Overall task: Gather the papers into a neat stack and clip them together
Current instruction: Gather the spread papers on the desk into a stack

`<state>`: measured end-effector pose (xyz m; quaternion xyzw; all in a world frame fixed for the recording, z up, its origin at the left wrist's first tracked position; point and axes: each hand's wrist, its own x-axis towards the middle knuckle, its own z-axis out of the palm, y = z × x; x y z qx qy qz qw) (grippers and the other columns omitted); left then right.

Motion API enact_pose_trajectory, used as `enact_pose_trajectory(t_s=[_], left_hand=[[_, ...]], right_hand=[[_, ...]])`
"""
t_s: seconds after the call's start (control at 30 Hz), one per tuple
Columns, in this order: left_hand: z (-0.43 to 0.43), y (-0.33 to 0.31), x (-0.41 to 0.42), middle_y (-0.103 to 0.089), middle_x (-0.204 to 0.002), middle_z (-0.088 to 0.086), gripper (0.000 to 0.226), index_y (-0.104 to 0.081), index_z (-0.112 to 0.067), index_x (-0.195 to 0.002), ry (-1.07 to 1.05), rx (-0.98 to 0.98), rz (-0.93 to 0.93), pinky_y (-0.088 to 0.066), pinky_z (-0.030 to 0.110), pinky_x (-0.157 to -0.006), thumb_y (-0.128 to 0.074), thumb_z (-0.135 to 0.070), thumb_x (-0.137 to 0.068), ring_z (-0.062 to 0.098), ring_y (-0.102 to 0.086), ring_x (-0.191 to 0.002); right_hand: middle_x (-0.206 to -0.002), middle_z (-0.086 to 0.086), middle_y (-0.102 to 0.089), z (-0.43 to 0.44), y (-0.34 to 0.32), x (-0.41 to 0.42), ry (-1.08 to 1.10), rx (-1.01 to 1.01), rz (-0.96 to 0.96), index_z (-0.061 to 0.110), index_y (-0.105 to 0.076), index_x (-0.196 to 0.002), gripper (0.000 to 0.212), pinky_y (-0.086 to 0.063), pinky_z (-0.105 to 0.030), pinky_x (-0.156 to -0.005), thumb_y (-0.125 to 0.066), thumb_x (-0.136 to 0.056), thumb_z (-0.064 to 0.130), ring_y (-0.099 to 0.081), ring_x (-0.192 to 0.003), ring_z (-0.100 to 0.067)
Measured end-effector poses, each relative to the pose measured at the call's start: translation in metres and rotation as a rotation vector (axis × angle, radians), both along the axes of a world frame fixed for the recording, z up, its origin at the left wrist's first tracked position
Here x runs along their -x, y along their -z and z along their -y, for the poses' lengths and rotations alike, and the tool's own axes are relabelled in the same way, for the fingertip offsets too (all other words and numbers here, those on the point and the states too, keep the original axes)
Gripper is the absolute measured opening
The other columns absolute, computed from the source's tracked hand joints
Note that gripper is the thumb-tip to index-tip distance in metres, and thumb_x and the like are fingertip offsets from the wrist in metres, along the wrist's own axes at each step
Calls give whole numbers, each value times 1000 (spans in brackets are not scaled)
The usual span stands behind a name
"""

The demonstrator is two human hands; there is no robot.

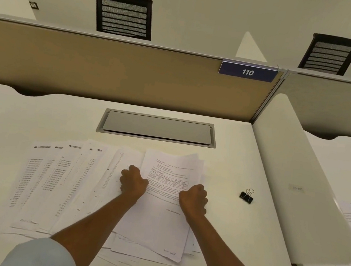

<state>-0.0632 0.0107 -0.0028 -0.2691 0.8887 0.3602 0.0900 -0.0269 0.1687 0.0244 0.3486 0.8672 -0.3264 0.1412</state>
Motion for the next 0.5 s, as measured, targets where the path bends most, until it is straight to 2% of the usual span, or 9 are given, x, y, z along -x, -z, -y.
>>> enact_pose_trajectory(t_s=[0.1, 0.17, 0.33, 0.5], left_hand=[[2, -1, 0, -51, -120, 21, 55, -44, -5, -118, -23, -61, -22, -54, 48, -87, -77, -12, -75, 39, -56, -108], [2, -3, 0, -55, -118, 21, 56, -40, -4, -117, -30, -126, -20, -56, 47, -84, -77, -9, -75, 38, -60, -103], [-1, -1, -3, -66, -114, 12, 45, -55, -6, -111, 30, -273, 33, -55, 42, -86, -76, -13, -73, 31, -64, -99], [-2, -1, -7, -64, -116, 9, 39, -55, -12, -112, 65, -387, -32, -53, 34, -82, -70, -4, -78, 25, -60, -96]], right_hand=[[-123, -15, -41, 3, 1, -1, -70, -137, 113, 10, -41, -115, 41, -37, -52, -95, -55, -79, 22, -34, -119, -34], [-122, -16, -39, 4, 3, -3, -77, -151, 141, 10, -40, -112, 39, -37, -52, -92, -55, -78, 22, -33, -117, -33], [-120, -15, -42, 2, 3, -5, -41, -102, 81, 6, -37, -116, 43, -44, -48, -85, -56, -79, 19, -39, -114, -32], [-120, -16, -48, -11, 3, -6, 56, 24, -39, 3, -36, -115, 46, -47, -46, -87, -60, -79, 19, -48, -114, -38]])
